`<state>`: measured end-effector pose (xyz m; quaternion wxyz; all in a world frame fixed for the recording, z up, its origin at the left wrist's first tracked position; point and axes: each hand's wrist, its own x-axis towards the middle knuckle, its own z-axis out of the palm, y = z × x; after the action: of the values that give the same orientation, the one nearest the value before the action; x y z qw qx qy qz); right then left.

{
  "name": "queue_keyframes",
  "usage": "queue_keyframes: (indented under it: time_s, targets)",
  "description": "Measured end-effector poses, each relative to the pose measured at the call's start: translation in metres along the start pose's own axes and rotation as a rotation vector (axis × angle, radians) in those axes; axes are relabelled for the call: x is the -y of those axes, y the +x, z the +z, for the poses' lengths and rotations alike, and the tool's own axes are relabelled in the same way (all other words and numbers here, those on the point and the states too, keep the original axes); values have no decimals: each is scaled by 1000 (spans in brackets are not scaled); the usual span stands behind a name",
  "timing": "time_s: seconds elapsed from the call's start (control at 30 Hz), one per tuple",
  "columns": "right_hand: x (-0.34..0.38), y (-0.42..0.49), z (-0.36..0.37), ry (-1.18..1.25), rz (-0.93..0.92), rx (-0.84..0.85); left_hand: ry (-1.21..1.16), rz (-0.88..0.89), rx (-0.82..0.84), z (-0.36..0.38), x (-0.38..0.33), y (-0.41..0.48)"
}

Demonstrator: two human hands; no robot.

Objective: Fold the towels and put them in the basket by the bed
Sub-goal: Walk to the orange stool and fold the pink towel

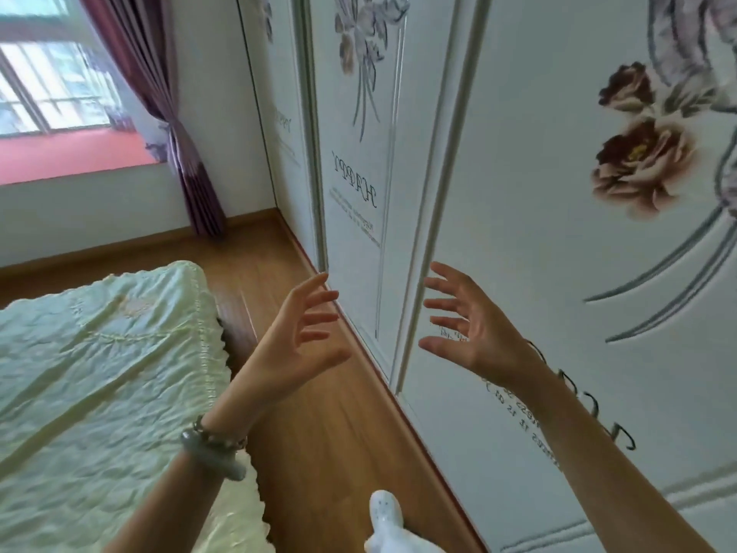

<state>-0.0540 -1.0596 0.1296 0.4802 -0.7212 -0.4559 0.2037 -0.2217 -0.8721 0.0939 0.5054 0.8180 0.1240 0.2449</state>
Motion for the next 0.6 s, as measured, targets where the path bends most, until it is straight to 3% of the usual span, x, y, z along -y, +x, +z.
queue_keyframes:
  time_s: [0.6]
  targets:
    - [-56, 402, 23, 90, -249, 372, 137, -189, -341, -114, 116, 245]
